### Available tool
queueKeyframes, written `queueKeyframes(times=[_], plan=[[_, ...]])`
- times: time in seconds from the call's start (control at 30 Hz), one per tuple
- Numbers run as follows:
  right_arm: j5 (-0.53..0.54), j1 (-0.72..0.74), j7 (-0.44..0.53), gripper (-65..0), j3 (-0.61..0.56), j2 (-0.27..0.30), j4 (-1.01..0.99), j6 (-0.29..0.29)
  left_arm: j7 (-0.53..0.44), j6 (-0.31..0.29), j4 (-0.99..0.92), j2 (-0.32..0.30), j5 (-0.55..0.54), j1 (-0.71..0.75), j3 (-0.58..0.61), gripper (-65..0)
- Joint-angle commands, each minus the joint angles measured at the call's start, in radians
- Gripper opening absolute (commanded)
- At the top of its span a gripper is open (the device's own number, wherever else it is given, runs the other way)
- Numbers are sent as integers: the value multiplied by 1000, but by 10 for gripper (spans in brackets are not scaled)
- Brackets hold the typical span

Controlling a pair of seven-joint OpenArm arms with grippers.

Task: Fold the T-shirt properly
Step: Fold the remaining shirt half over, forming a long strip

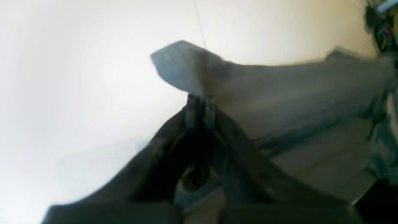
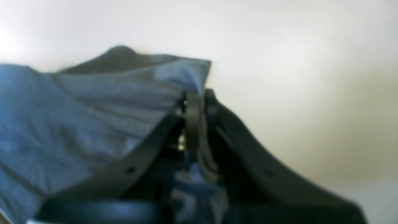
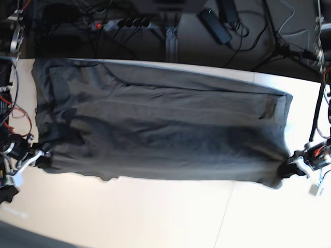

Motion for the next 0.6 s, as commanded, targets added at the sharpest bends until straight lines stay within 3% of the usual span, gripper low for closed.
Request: queueKeyframes(times=[0.0, 0.2, 0.37, 0.57], plan=[[15, -6, 9, -650, 8, 43, 40, 75, -15, -16, 52, -15, -23, 10, -5, -650], [14, -199, 7, -650, 18, 103, 166, 74, -15, -16, 164, -18, -18, 162, -8, -650], [11, -317, 22, -650, 69, 103, 204, 74, -27, -16, 166, -20, -16, 243, -8, -650], [4, -355, 46, -636, 73, 95, 203, 72, -63, -16, 166, -14, -13, 254, -8, -650]])
